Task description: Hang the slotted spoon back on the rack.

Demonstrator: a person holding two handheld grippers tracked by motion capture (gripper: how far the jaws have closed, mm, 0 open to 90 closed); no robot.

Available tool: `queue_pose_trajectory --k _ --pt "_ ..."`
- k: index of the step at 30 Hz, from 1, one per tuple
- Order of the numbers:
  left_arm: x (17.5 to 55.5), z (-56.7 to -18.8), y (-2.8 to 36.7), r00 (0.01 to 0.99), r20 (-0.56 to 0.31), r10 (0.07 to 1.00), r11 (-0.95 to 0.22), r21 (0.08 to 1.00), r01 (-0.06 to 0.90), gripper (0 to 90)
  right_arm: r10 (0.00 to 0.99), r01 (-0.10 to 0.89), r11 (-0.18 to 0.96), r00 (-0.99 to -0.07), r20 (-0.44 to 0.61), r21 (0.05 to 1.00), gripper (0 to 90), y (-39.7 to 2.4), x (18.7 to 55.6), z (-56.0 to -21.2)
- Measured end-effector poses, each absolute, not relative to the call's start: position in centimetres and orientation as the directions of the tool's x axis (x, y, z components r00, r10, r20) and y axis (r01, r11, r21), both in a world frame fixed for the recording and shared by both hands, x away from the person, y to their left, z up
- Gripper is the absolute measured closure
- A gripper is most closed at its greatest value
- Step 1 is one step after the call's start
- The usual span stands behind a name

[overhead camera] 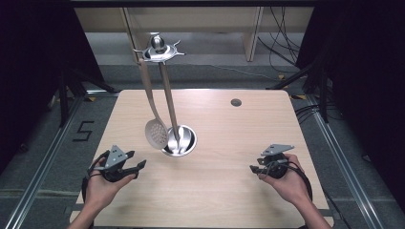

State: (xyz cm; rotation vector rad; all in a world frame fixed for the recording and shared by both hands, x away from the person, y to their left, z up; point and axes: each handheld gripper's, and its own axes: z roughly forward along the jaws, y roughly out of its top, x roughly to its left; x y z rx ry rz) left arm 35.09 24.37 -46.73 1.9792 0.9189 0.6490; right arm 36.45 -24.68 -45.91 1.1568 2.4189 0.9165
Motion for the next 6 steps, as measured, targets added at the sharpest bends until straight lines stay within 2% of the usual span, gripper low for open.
queue_pose_trajectory --k 4,6 --pt "35.27 -46.55 24.56 0.587 0.083 0.805 -0.354 0.861 0.364 39.9 0.766 0.593 0.494 -0.642 0.003 0.636 56.4 -25.01 36.42 -45.72" --pt "35.43 -46.74 24.79 0.588 0.061 0.807 -0.338 0.864 0.373 38.7 0.783 0.575 0.456 -0.622 0.001 0.679 56.0 -24.82 36.42 -46.18"
